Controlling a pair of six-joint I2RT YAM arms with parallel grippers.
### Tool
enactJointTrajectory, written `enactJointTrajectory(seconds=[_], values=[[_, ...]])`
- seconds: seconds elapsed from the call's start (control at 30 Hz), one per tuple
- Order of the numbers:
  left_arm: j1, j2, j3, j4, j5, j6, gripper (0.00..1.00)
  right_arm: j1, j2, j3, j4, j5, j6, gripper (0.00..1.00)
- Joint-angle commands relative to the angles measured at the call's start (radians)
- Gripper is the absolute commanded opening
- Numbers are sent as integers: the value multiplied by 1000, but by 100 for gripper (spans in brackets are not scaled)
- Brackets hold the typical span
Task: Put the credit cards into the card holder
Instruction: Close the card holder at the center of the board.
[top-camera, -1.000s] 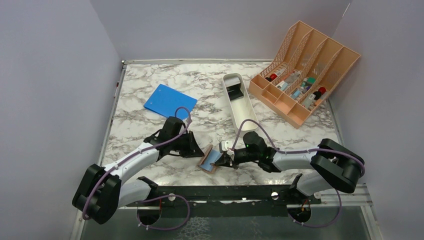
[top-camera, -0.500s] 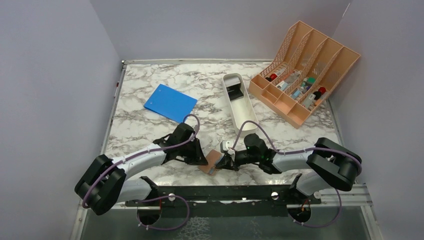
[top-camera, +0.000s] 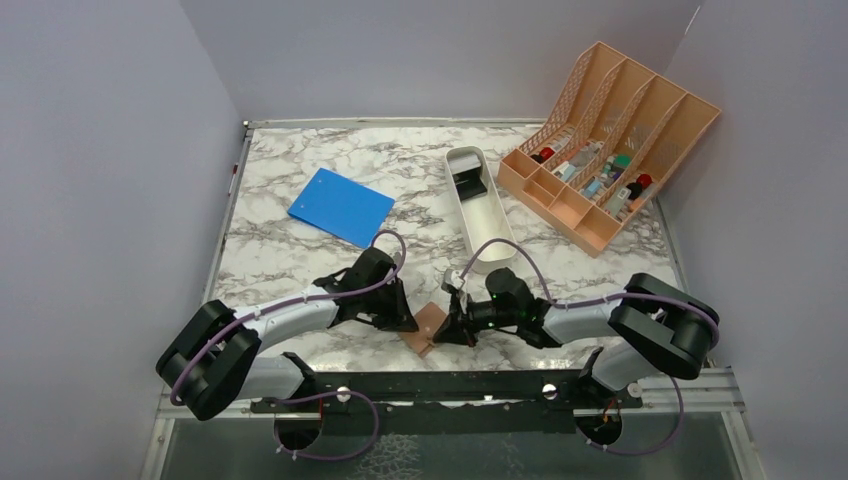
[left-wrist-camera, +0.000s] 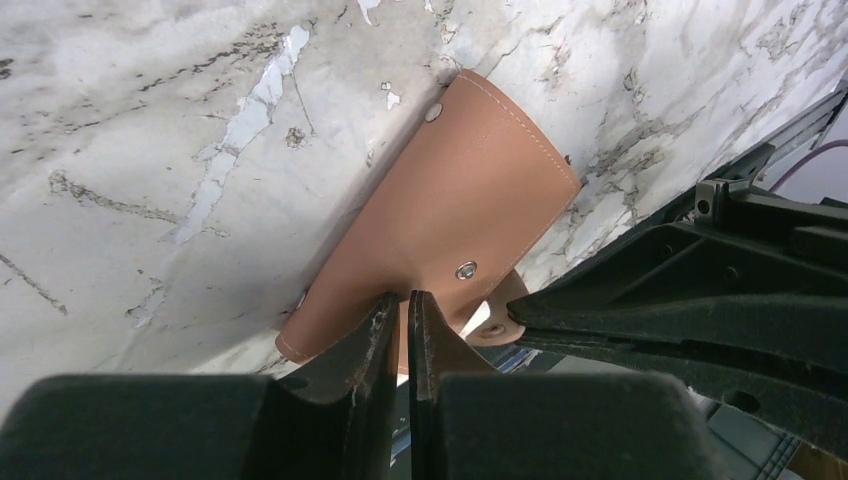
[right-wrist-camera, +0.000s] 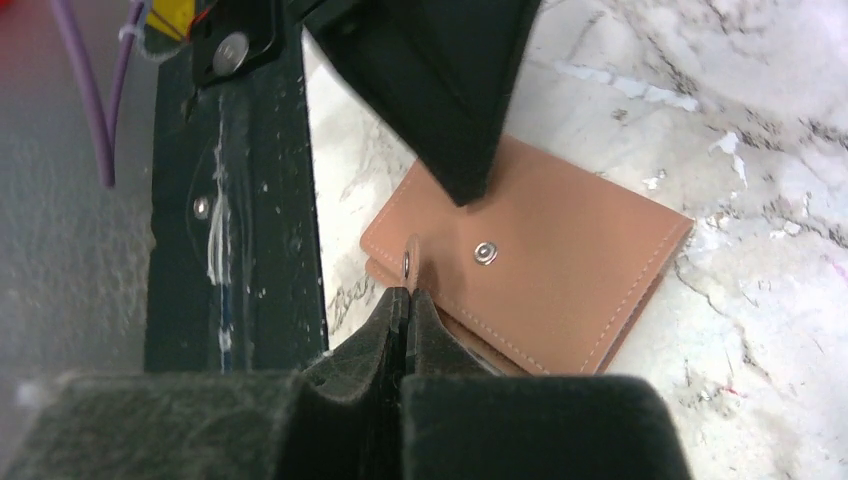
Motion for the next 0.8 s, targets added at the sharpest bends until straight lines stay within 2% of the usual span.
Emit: enactJointTrajectory(seconds=[0.0, 0.13, 0.3, 0.43, 0.77], values=[[-1, 26, -21, 5, -124, 8, 13, 6, 22, 95, -130, 98, 192, 1], [-2, 31, -39, 30, -118, -2, 13, 6, 16, 94, -147, 155, 296, 1], [-4, 9, -43, 42, -129, -10, 14, 6, 10, 131, -274, 266, 391, 1], [-4, -2, -30, 41, -143, -2, 15, 6, 44, 145, -294, 284, 430, 1], [-1, -39, 76, -97, -253, 56, 27, 6, 67, 149, -324, 301, 437, 1]])
